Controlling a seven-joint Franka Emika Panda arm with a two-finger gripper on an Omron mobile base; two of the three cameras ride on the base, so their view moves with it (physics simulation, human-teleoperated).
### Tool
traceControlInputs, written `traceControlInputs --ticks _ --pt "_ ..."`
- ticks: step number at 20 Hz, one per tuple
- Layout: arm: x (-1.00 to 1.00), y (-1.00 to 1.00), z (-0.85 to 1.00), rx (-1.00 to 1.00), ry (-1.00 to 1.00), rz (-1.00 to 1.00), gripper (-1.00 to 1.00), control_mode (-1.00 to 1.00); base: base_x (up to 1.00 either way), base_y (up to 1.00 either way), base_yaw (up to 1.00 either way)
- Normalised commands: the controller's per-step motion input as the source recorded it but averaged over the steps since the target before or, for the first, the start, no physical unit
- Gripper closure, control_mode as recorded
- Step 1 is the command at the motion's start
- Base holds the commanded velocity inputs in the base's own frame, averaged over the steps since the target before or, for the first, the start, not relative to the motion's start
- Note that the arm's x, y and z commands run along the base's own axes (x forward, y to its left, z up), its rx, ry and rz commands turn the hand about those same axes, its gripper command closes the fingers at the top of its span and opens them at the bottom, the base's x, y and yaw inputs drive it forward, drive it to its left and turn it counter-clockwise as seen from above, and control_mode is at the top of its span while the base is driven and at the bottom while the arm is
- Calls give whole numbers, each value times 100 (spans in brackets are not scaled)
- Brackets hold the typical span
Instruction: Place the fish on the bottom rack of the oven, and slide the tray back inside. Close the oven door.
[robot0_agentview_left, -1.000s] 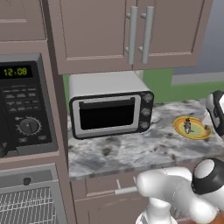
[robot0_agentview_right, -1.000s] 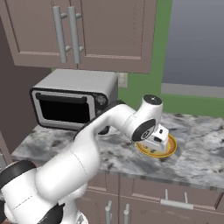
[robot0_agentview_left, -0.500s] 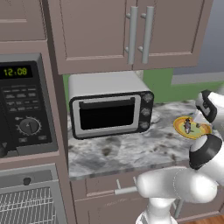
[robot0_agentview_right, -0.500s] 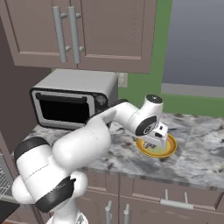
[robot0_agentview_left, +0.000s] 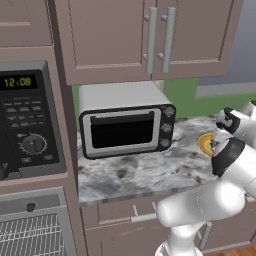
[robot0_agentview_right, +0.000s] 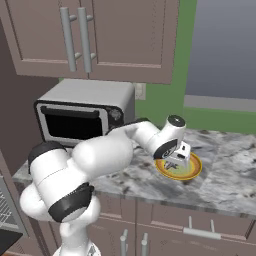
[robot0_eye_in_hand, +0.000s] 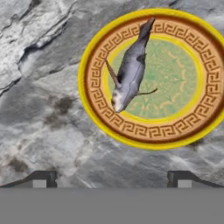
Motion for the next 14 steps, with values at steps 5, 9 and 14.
traceControlInputs --ticks 5,9,14 --pt "43 -14 -28 1 0 8 -100 -100 0 0 0" --pt "22 -41 -3 3 0 12 -100 -100 0 0 0" --pt "27 -29 -6 1 -1 9 -100 -100 0 0 0"
